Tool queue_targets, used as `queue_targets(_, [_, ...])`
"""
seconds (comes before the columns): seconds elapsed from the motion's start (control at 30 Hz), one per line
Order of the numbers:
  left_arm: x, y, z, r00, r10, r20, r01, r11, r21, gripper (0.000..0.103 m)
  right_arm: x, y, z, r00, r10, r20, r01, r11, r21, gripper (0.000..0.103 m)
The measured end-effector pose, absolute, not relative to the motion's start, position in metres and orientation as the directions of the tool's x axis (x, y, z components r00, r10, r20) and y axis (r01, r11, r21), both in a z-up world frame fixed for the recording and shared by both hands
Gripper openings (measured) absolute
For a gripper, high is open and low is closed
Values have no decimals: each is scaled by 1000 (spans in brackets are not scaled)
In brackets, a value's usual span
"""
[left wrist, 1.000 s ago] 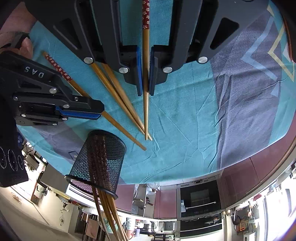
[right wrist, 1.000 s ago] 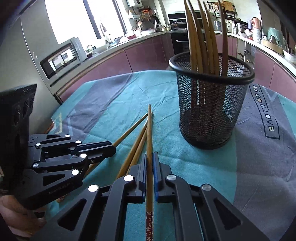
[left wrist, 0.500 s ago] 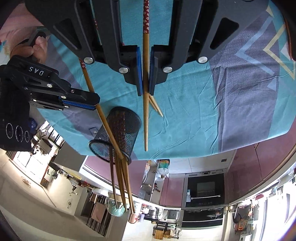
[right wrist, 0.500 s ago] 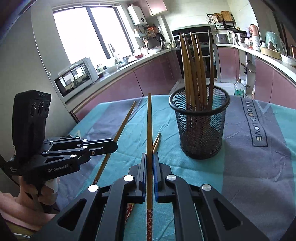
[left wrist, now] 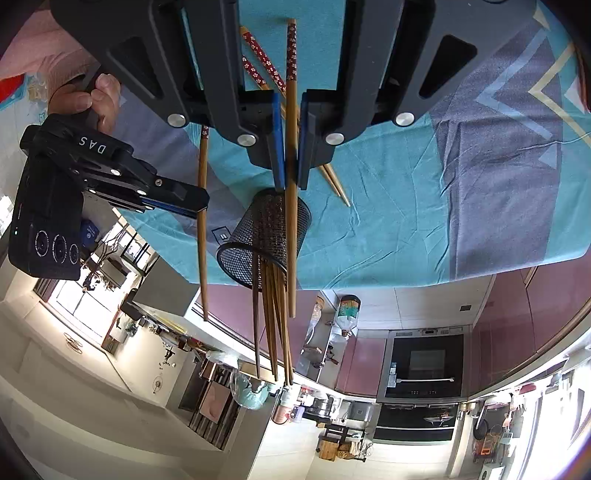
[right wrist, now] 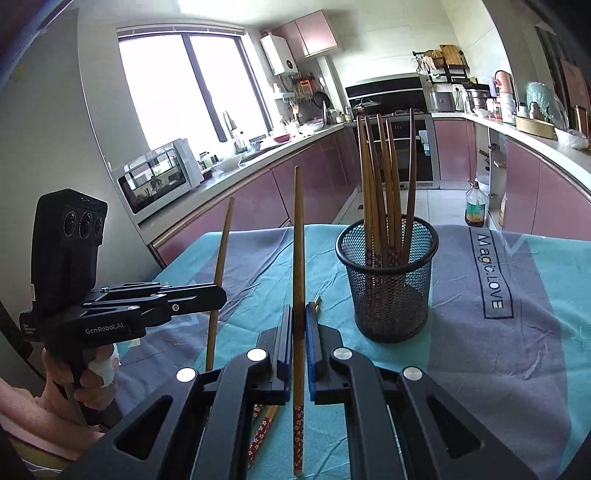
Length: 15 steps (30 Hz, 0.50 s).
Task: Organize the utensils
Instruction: 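Lift both held chopsticks up toward the mesh cup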
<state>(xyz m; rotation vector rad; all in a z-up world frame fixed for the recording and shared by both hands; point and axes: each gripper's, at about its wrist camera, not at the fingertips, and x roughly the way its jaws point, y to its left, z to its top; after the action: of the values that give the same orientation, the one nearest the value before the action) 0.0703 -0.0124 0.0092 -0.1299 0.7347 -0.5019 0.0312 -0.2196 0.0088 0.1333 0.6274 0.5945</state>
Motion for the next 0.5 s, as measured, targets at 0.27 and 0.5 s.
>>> queue_targets(0.27, [63,-7,21,646,-494,-582,407,868,-286,7,28,-228,24,687,552,-473,-479,833,276,5])
queue_targets(0.5, [53,-6,42,664,-519,-539,435,854,-285,7,26,-234,38,721,539,-436,-476,842,255,5])
